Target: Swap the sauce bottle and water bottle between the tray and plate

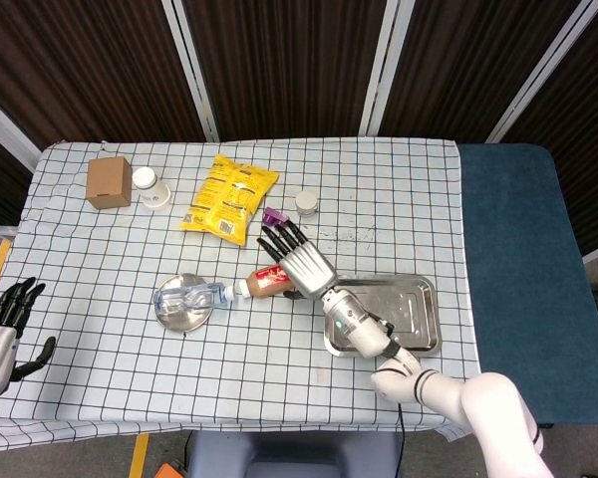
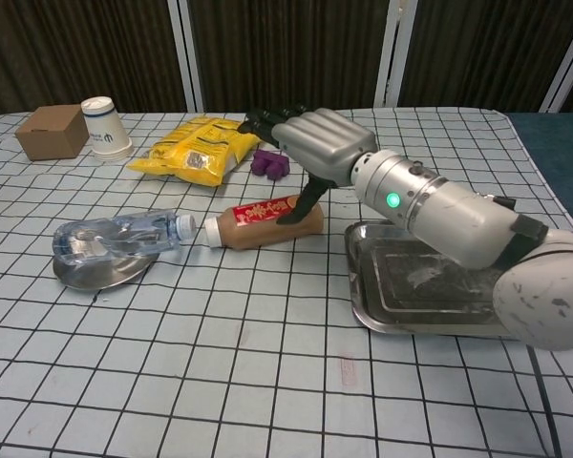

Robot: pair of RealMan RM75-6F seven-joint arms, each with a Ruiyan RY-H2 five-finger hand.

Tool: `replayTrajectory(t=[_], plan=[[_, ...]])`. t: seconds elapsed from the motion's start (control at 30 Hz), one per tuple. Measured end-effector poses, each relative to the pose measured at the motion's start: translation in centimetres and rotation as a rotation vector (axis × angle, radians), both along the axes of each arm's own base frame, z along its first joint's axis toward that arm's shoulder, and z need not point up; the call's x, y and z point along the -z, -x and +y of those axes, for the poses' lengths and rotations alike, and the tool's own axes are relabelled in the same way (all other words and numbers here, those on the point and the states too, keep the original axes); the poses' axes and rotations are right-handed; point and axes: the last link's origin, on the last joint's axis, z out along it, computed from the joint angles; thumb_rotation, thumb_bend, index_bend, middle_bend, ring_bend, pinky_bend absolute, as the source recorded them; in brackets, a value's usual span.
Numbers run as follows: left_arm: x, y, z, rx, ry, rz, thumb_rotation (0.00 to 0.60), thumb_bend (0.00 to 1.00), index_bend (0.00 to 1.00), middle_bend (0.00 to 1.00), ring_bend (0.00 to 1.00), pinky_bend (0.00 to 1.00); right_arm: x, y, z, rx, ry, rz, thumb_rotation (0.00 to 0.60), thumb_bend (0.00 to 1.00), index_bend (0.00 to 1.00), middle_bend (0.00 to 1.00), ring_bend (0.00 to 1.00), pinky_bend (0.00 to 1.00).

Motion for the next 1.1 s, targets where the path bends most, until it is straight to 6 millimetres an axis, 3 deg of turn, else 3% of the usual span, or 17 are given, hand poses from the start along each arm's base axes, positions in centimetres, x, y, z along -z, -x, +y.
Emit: replayTrajectory(t=[0.13, 0.33, 0.47, 0.6, 0.77, 1.1], plan=[[0.3, -0.1, 0.0, 0.002, 0.008, 0.008, 0.600, 0.41, 0.00, 0.00, 0.00, 0.21, -2.0, 0.7, 1.5, -0.018, 0.001, -0.032, 0.600, 0.09, 0.02, 0.00, 0.00, 0.04], [1.2, -0.5, 0.3, 0.013, 0.037, 0.043, 0.600, 0.42, 0.00, 0.00, 0.00, 0.21, -8.0, 3.9, 5.8, 0.009, 0.018, -0.085, 0.600, 0.09, 0.02, 0.00, 0.00, 0.04], [2.3, -1.7, 0.9, 0.068, 0.095, 0.060, 0.600, 0.43, 0.00, 0.00, 0.00, 0.21, -14.0, 9.2, 9.7, 0.101, 0.076, -0.055, 0.600, 0.09, 0.01, 0.00, 0.00, 0.04], [3.1, -3.2, 1.4, 0.126, 0.117, 0.097, 0.600, 0.43, 0.00, 0.00, 0.00, 0.21, -18.4, 14.5, 14.0, 0.193, 0.161, 0.039, 0.600, 0.09, 0.00, 0.00, 0.00, 0.00], [4.7, -6.0, 2.2, 0.198, 0.159, 0.162, 0.600, 0.39, 0.00, 0.00, 0.00, 0.20, -20.8, 18.1, 18.2, 0.255, 0.216, 0.079, 0.600, 0.05, 0.00, 0.00, 0.00, 0.00], [8.7, -10.0, 4.6, 0.196, 0.294, 0.195, 0.600, 0.34, 0.00, 0.00, 0.00, 0.19, -23.7, 21.3, 22.1, 0.261, 0.310, -0.026, 0.600, 0.00, 0.00, 0.00, 0.00, 0.00]])
